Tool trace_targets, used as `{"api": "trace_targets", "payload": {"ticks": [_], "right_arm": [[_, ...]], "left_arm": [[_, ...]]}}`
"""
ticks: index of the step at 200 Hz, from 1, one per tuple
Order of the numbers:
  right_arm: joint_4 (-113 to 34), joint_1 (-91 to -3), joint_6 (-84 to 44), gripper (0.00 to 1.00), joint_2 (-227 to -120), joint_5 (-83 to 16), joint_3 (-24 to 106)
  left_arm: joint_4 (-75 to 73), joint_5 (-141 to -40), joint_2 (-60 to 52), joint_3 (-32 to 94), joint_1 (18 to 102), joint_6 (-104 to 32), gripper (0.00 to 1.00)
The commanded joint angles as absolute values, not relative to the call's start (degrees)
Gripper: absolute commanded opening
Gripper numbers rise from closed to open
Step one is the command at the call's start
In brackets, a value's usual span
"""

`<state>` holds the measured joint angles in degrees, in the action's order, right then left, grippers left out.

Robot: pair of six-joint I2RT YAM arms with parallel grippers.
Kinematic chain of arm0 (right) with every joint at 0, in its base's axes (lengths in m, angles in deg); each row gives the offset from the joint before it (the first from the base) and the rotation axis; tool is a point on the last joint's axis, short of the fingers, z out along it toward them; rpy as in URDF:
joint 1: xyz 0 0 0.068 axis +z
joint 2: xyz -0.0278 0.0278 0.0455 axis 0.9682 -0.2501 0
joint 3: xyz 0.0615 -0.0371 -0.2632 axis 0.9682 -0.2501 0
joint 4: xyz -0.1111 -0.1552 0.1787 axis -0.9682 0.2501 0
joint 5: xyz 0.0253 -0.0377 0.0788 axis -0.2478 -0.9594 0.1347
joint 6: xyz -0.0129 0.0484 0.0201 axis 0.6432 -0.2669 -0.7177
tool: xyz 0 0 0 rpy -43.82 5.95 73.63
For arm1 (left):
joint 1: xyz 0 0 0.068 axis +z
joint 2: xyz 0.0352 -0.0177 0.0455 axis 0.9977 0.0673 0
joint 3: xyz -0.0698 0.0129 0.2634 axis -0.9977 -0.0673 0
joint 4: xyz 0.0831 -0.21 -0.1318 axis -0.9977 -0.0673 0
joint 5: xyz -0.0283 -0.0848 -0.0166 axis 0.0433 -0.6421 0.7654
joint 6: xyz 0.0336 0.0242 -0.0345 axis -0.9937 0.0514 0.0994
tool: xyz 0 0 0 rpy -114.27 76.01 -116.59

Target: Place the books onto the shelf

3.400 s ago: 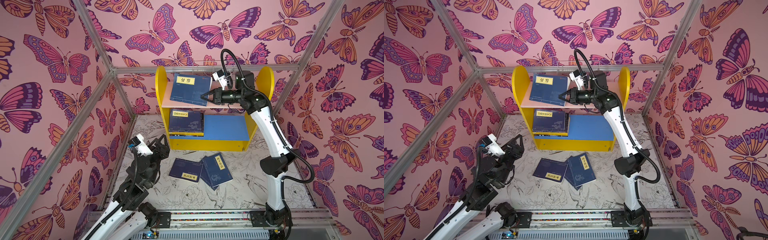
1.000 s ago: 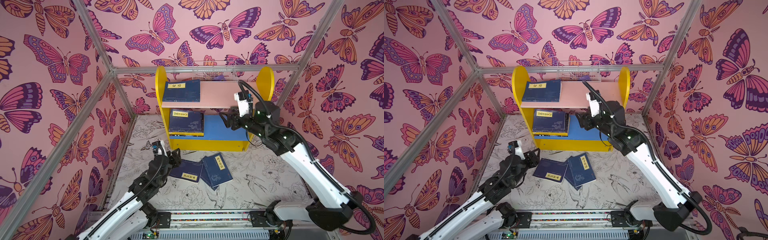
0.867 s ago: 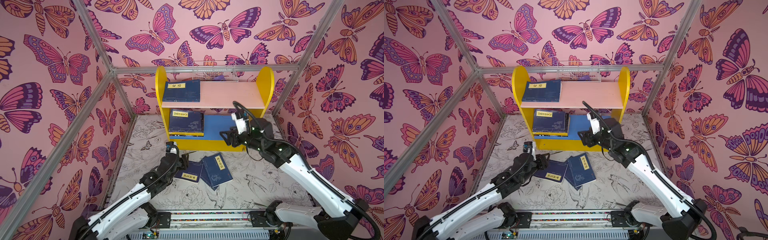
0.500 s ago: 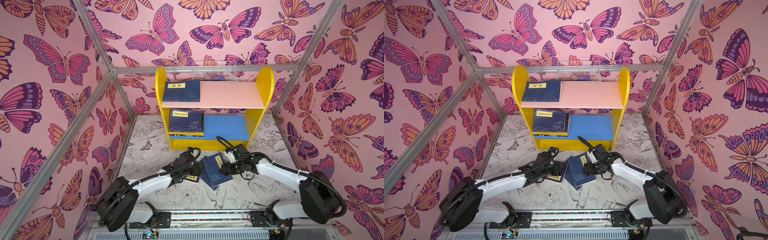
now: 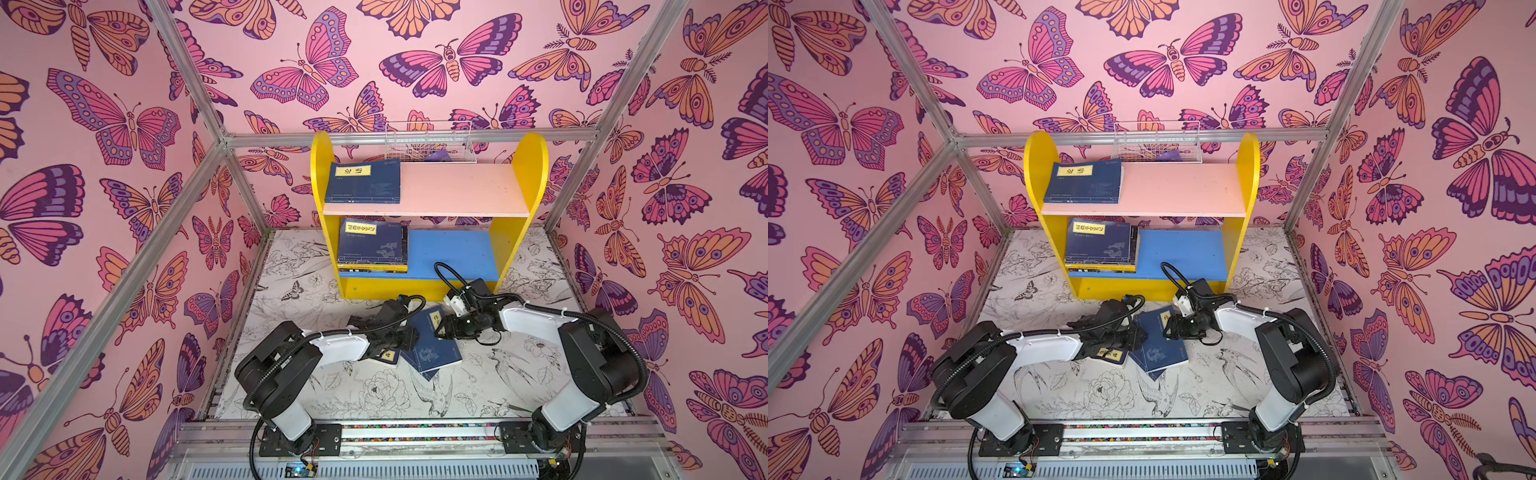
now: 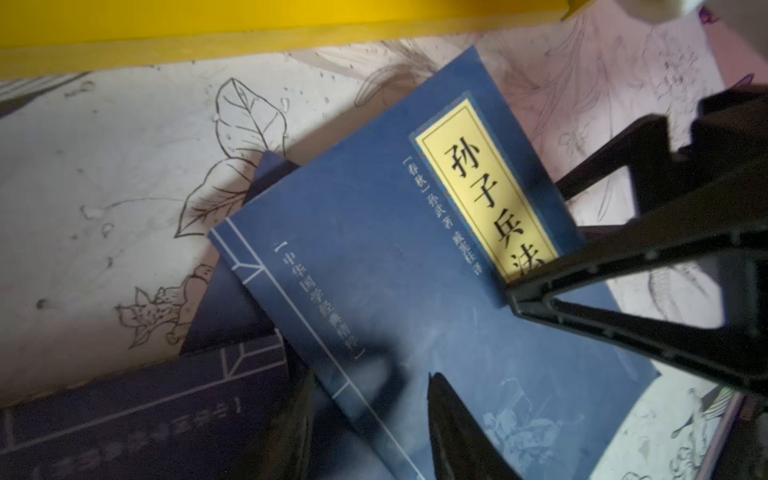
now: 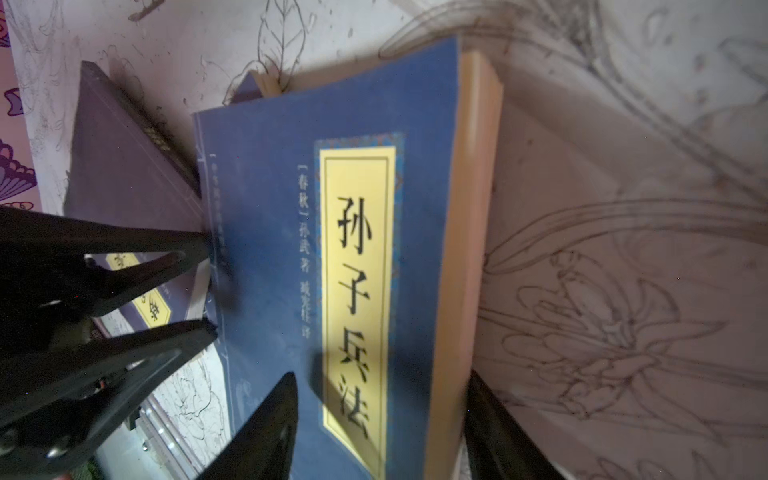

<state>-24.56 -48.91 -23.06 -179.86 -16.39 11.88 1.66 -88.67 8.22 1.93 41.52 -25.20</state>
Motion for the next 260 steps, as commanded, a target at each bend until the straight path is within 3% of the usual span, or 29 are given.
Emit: {"api": "trace_targets", "payload": {"ticks": [1, 29, 78, 106, 126, 162, 205, 234, 260], "right_arm": [[-26.2, -48.7, -22.5, 0.54, -176.4, -10.5, 11.5], [-30.3, -48.7, -25.5, 0.47, -173.5, -4.6, 13.8], [-31.9, -48.5, -27.1, 0.3, -174.0, -2.5, 16.8], [-31.8, -48.3, -26.8, 0.09, -174.9, -2.4, 16.7], [-29.8, -48.3, -25.2, 0.0, -174.3, -1.6, 17.3], [-24.8, -48.5, -22.0, 0.0, -171.5, 1.3, 20.1], [-26.5, -48.7, -25.1, 0.0, -168.5, 14.8, 23.2], [-30.7, -48.6, -29.6, 0.0, -167.6, 21.5, 24.6], [-38.8, -48.3, -35.4, 0.0, -167.1, 25.0, 23.9]], "left_arm": [[-3.3, -88.5, 10.4, 1.6, 41.2, -25.5, 0.43], [-3.7, -89.6, 11.4, 2.5, 41.2, -26.1, 0.4], [-3.6, -90.9, 11.1, 2.7, 41.2, -26.4, 0.41], [-2.9, -91.5, 8.6, 1.8, 41.8, -25.8, 0.4], [-0.1, -92.5, 2.8, -1.3, 44.2, -23.4, 0.41], [0.2, -95.2, -12.5, -8.0, 51.0, -18.9, 0.55], [-12.3, -97.6, -33.5, -8.5, 59.4, -16.4, 0.73], [-23.1, -101.8, -41.6, -5.0, 65.6, -17.7, 0.8], [-25.4, -111.6, -44.1, -2.4, 70.9, -17.8, 0.86]]}}
